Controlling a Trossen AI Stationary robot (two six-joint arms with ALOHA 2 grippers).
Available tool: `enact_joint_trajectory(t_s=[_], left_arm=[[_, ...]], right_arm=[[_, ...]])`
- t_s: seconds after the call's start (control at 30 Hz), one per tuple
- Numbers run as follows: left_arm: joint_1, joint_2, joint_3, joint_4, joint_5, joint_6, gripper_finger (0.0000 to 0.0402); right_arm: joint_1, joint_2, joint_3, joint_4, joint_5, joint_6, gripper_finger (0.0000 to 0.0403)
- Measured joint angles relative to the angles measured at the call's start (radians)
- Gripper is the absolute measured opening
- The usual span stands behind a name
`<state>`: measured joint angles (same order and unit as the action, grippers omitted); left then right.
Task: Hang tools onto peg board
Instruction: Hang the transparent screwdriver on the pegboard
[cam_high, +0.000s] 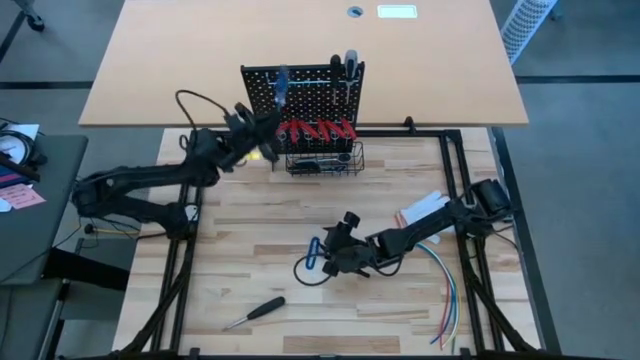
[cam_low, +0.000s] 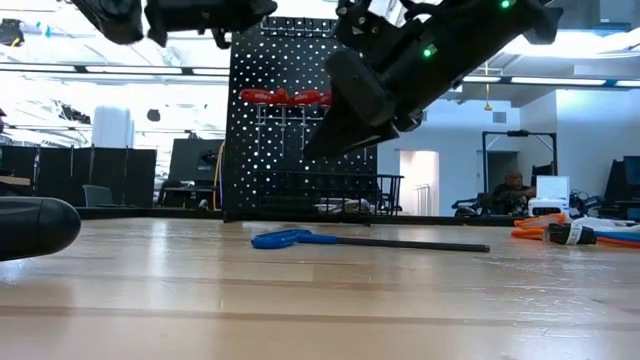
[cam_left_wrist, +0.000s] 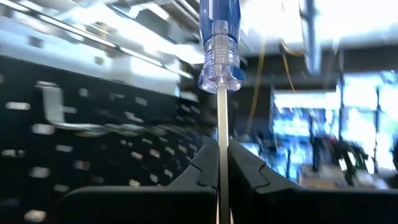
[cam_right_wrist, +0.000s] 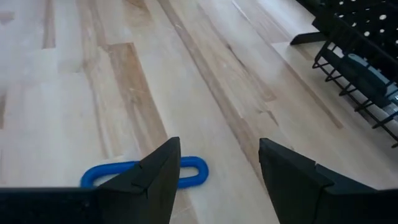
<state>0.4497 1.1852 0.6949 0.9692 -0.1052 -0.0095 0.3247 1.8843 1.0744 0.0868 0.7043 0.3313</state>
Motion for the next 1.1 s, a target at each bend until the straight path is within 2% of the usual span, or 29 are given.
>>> enact_joint_trajectory(t_s=[0.17,0.37,0.7,0.83,1.1], left_arm=[[0.091,0.089,0.001,0.145,0.002,-0.126,0.0001],[0.145,0.2,0.001,0.264,0.0,-0.186,0.0001],[0.169,0.252,0.005,0.283,-0.021,-0.217,0.0015],[0.169,0.258,0.001,0.23,-0.005,-0.189,0.0053],[0.173,0.248,0.001,0.167,-0.003,-0.189,0.0163]], right_arm=[[0.013,0.0,0.0,-0.004,-0.002,-0.001,0.0219],[0.014,0.0,0.0,-0.003,-0.002,-0.003,0.0219],[0.014,0.0,0.0,-0.004,-0.002,-0.002,0.0219],[0.014,0.0,0.0,-0.004,-0.002,-0.002,0.0219],[0.014,0.0,0.0,-0.007,-0.002,0.0,0.0219]])
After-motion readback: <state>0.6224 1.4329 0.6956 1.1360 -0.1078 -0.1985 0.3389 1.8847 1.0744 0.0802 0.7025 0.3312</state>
